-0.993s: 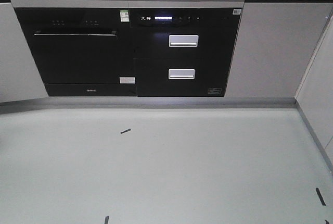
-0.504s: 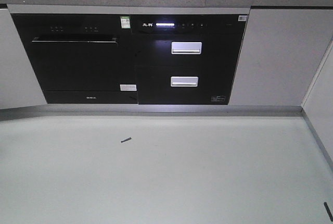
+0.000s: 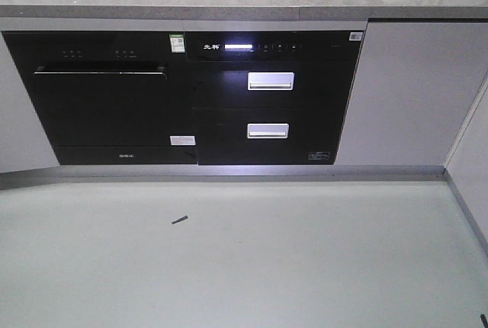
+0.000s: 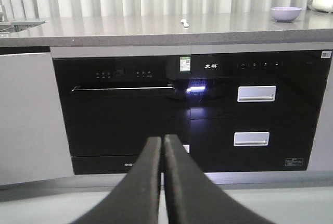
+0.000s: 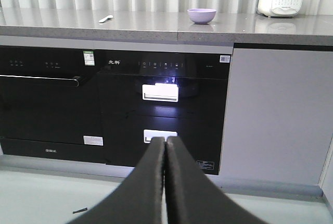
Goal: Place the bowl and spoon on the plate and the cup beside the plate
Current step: 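Drive the base toward the counter holding the spoon and bowl, then approach closer to the counter, positioning between the spoon and bowl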
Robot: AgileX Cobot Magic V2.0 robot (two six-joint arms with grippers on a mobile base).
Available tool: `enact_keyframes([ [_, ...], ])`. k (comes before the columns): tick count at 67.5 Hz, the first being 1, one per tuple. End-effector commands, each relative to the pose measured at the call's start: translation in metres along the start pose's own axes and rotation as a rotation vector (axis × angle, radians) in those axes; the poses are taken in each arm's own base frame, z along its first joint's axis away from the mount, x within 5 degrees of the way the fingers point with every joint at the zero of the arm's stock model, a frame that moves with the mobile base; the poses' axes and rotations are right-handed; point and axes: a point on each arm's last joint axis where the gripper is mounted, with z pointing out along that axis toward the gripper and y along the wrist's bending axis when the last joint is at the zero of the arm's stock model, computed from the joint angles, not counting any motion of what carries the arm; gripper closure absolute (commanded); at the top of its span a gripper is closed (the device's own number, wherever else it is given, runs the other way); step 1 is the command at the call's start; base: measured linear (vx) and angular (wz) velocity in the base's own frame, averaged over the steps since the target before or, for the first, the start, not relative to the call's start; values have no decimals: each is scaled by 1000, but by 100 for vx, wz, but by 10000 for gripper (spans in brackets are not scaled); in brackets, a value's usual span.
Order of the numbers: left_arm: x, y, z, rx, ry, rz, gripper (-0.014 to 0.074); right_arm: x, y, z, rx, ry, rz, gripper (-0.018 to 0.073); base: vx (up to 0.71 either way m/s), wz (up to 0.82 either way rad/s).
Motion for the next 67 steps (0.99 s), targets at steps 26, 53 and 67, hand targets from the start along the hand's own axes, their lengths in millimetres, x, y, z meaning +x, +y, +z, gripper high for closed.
enact_keyframes([
  [26,-14,-1,-3,11,-111,-9,603,-5,-1,0,10,-75,-9,566,15,-5],
  [53,-14,-1,-3,11,-111,-9,603,-5,-1,0,10,-75,-9,566,14,-1],
  [67,-14,-1,-3,11,-111,-9,603,-5,-1,0,10,-75,-9,566,14,1],
])
